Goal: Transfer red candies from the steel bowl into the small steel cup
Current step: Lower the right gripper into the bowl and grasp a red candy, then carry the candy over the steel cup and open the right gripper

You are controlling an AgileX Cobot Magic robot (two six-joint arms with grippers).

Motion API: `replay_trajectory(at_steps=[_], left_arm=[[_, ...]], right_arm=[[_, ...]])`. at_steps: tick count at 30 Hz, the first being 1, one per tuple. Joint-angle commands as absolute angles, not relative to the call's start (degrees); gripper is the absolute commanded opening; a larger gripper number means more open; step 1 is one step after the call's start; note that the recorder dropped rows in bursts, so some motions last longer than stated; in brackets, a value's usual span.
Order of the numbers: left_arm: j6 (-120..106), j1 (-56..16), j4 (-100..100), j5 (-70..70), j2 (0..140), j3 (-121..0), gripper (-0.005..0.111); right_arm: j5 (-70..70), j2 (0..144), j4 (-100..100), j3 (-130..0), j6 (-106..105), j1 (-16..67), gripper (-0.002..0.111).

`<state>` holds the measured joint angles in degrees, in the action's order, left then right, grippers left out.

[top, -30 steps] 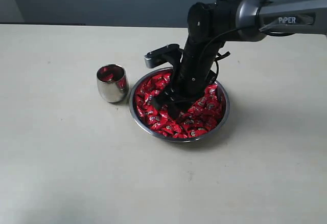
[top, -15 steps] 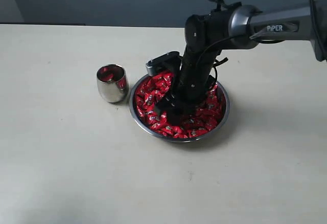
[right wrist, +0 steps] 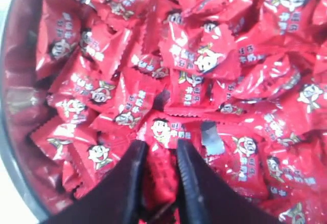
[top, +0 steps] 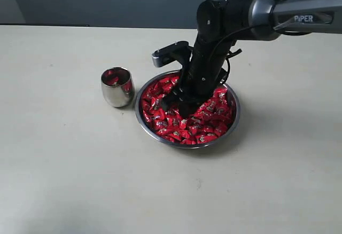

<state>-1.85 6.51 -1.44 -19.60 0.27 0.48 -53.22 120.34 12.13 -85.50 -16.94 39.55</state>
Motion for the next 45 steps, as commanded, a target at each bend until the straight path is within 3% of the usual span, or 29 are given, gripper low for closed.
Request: replay_trajectory(at_steps=[1, 24, 35, 41, 45], left_arm=[[-1.7, 6.2, -1.6, -19.3, 0.0, 0.0, 0.000], [-1.7, 6.2, -1.6, -19.3, 0.0, 0.0, 0.000], [-1.7, 6.2, -1.6, -19.3, 0.0, 0.0, 0.000], [-1.7, 6.2, -1.6, -19.3, 0.0, 0.0, 0.000], [-1.7, 6.2, -1.6, -19.3, 0.0, 0.0, 0.000]], right_arm=[[-53.8, 117.4, 11.8, -85.9, -17.0, 39.5, 0.015], [-53.5, 114.5, 24.4, -87.3, -21.4, 39.5, 0.015], [-52.1, 122.8, 29.3, -108.8, -23.0, 42.6, 0.015], [-52.3, 135.1, 15.0, -122.3, -18.4, 46.7, 0.015], [-51.5, 137.5, 11.8, -124.0, -17.1, 46.8, 0.015]])
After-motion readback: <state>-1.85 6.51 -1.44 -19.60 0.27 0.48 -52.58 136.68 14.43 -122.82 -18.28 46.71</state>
